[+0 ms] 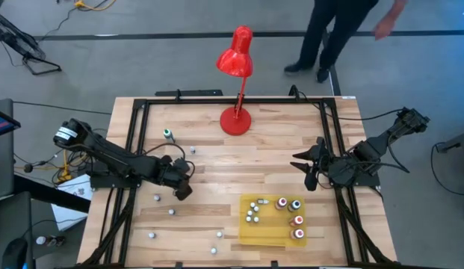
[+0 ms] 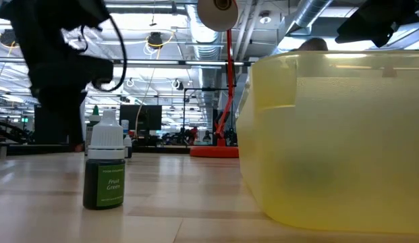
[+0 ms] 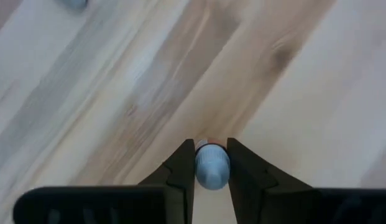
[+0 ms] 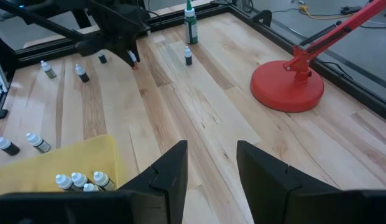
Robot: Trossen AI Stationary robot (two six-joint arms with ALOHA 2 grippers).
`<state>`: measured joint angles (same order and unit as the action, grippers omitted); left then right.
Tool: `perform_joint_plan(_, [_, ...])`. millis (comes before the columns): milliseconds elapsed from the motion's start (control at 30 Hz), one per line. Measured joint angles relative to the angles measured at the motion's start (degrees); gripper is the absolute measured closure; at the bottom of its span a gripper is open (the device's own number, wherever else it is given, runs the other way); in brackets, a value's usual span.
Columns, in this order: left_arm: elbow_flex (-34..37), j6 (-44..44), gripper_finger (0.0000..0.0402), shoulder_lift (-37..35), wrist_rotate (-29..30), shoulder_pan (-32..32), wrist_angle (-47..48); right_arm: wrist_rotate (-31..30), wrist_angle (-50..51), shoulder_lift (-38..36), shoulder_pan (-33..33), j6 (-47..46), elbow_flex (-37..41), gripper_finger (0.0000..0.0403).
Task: Pick & Place food coloring
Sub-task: Put the orange food coloring into the yellow bin
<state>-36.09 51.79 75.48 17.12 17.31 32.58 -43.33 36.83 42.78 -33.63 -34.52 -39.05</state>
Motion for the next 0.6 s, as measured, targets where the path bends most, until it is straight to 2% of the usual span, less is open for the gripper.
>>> perform_joint_plan(300, [-9.92,-2.49,0.0345,2.37,6.09,2.81,1.38,0.0,-0.02,-0.02,0.0,0.0,0.0,0.0274])
perform_joint_plan(433, [-16.46,-3.92,0.0344,8.82,6.87,4.13,3.33,0.0,-0.01,-0.02,0.0,0.0,0.0,0.0274])
perform_joint_plan(600, [-28.48,-7.96,0.0344,18.81,8.24,5.58,7.56,0.02,0.01,0.0,0.0,0.0,-0.02,0.0274])
